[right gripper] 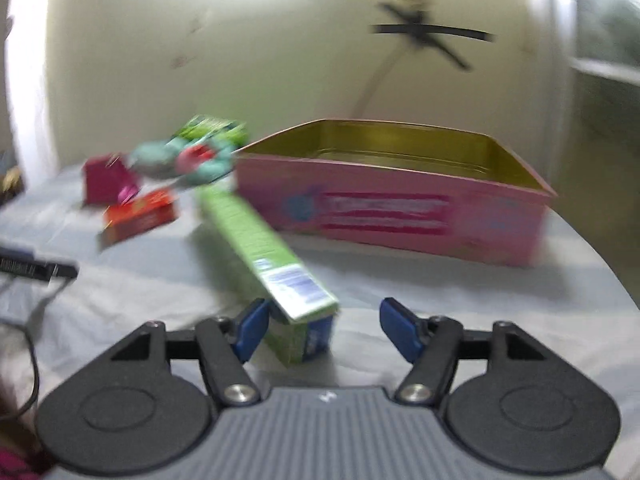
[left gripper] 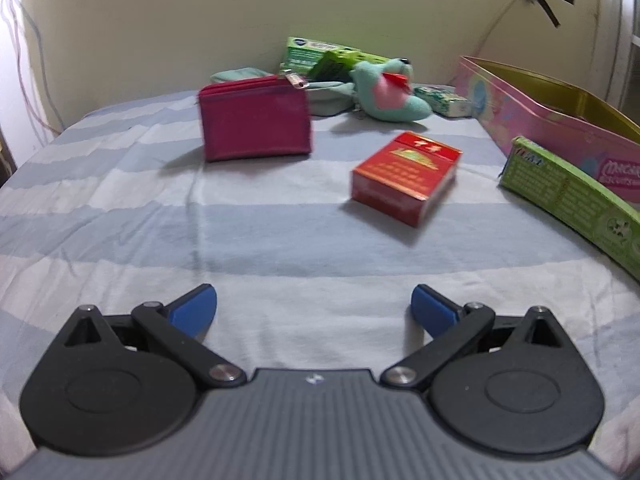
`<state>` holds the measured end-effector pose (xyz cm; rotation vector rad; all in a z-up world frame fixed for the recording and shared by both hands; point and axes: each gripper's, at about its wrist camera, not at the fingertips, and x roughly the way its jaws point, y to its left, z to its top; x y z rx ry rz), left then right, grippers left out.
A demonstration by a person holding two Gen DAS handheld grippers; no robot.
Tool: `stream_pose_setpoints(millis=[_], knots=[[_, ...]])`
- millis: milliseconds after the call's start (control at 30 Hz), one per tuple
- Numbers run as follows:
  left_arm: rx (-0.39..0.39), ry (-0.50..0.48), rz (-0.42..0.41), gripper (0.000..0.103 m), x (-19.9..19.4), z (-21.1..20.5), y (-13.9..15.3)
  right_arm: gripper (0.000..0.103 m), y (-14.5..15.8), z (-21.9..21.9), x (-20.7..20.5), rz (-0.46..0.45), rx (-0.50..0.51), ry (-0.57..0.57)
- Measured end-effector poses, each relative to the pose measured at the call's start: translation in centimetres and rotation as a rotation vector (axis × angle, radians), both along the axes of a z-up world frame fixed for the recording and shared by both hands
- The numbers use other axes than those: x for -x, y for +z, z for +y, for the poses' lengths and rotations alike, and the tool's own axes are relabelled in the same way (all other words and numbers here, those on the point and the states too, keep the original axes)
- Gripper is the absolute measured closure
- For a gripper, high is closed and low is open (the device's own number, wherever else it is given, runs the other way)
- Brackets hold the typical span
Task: Organize objects
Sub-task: 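Move the right gripper toward the green toothpaste box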
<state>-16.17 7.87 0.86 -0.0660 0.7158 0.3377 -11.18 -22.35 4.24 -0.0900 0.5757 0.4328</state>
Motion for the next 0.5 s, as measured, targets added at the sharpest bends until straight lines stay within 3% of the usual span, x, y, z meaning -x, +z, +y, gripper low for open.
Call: stream_pose_setpoints(millis=[167, 500], knots=[[-0.037, -0.026, 0.012, 0.0, -0.9, -1.7, 0.4, 0.034, -0.3, -2.8, -0.3, -0.022, -0.039, -0.135], [-0.093, -0.04, 0.035, 0.0, -2.3, -3.8, 0.8, 0.03, -1.5, -4.5, -0.8, 0.014, -0.114, -0.086]])
